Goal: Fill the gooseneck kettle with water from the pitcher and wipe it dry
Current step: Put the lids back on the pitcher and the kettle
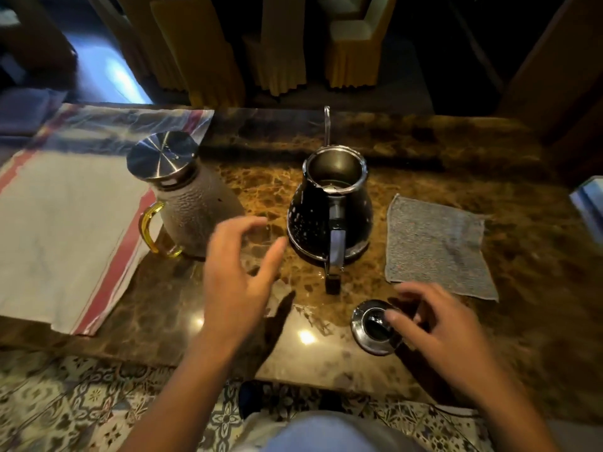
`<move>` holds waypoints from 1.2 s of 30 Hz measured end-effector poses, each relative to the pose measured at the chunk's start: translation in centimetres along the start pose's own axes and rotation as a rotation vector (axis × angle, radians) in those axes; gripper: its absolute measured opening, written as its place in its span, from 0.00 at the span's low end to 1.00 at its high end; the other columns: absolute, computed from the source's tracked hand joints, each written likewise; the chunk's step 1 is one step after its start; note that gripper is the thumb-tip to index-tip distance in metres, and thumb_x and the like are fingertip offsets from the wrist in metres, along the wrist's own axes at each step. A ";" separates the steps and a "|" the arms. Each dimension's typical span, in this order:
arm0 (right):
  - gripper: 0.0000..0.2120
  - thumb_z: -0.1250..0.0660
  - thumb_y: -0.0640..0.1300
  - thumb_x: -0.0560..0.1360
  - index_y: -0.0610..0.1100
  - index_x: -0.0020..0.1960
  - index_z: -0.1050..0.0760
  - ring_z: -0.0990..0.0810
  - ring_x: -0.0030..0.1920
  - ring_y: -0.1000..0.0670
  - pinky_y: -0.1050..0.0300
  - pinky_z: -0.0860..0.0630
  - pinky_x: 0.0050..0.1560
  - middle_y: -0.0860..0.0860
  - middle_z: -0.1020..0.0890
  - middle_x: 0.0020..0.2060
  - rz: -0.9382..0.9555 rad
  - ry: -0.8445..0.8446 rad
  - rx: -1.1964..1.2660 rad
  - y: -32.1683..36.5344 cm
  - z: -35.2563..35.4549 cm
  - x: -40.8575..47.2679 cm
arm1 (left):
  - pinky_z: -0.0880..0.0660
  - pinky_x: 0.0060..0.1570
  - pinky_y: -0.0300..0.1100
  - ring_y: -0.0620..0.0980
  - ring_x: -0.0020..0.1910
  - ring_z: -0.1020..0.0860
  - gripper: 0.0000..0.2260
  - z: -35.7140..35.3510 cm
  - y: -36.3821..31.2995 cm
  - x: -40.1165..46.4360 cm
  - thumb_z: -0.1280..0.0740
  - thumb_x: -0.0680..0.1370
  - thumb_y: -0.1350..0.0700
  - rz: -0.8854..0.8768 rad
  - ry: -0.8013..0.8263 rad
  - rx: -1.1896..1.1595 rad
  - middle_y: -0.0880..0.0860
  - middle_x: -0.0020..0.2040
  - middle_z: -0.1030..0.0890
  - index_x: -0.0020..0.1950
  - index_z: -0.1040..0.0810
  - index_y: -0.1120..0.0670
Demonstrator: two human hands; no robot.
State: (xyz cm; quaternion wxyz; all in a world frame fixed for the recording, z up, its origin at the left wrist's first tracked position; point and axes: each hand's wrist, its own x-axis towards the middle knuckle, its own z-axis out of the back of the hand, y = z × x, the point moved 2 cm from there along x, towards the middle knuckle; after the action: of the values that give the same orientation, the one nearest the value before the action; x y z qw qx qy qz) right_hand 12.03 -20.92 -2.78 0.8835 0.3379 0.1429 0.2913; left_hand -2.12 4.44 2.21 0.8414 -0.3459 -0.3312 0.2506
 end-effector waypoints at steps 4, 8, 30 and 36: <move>0.18 0.26 0.62 0.71 0.60 0.59 0.20 0.21 0.42 0.59 0.60 0.24 0.43 0.62 0.21 0.48 0.007 0.074 -0.047 -1.8 -0.9 -0.6 | 0.22 0.58 0.42 0.42 0.58 0.20 0.17 -3.5 -2.4 -0.8 0.31 0.78 0.45 0.133 0.138 -0.205 0.45 0.58 0.19 0.65 0.23 0.51; 0.11 0.24 0.58 0.72 0.60 0.53 0.17 0.22 0.46 0.58 0.62 0.27 0.40 0.61 0.21 0.44 0.065 0.067 -0.019 -2.4 -1.5 -0.7 | 0.22 0.53 0.35 0.40 0.54 0.19 0.14 -5.3 -3.6 -0.8 0.32 0.79 0.46 0.191 0.140 -0.319 0.41 0.52 0.18 0.61 0.21 0.50; 0.03 0.28 0.45 0.80 0.48 0.48 0.18 0.17 0.38 0.48 0.46 0.19 0.39 0.49 0.15 0.38 0.354 -0.220 0.327 7.2 6.9 8.3 | 0.28 0.42 0.44 0.50 0.36 0.24 0.06 -8.7 -0.9 0.2 0.36 0.78 0.54 0.318 0.358 -0.564 0.50 0.35 0.23 0.42 0.25 0.53; 0.07 0.28 0.51 0.79 0.47 0.46 0.18 0.18 0.39 0.52 0.49 0.20 0.43 0.52 0.16 0.37 0.389 -0.237 0.245 11.3 6.0 13.1 | 0.31 0.32 0.42 0.52 0.29 0.31 0.23 -8.8 -0.9 0.3 0.42 0.80 0.37 0.309 0.339 -0.682 0.50 0.28 0.30 0.43 0.29 0.56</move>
State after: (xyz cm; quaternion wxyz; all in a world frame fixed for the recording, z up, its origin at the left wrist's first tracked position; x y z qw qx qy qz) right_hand 20.33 -9.24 8.54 0.7738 0.4955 0.0049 0.3947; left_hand 4.61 0.43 -1.80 0.6738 -0.6869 -0.1959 0.1891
